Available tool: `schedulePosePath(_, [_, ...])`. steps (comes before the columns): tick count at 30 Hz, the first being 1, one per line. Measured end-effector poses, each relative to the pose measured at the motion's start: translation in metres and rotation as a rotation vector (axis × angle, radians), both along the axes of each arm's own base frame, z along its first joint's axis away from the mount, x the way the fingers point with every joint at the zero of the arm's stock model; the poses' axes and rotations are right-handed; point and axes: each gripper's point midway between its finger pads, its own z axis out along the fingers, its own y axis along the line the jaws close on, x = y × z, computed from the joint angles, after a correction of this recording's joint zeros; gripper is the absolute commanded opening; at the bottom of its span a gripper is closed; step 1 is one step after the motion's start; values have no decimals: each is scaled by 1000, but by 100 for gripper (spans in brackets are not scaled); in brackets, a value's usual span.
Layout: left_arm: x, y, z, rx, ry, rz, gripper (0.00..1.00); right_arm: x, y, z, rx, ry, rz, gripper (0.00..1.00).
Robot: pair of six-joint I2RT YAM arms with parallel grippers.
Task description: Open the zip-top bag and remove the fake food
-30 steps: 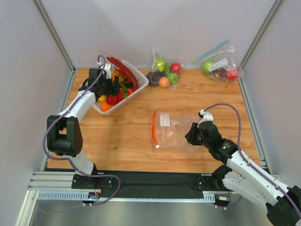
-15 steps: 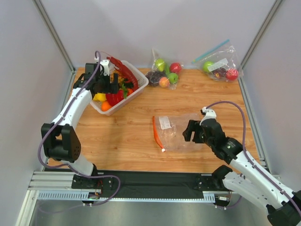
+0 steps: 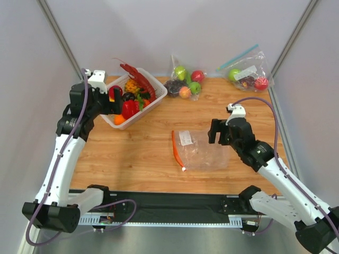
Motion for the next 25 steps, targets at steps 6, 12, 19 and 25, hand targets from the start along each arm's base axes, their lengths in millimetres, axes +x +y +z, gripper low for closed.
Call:
schedulePosePath(6, [-27, 8, -41, 22, 75, 23, 100, 33, -32, 21, 34, -40, -109, 92])
schedulePosePath(12, [-43, 14, -35, 25, 26, 44, 99, 44, -48, 47, 85, -103, -155, 92])
schedulePosePath(19, [-48, 15, -31, 23, -8, 46, 99, 38, -48, 59, 112, -139, -145, 93])
schedulePosePath(25, [-51, 16, -32, 27, -18, 45, 99, 38, -49, 60, 114, -144, -145, 93])
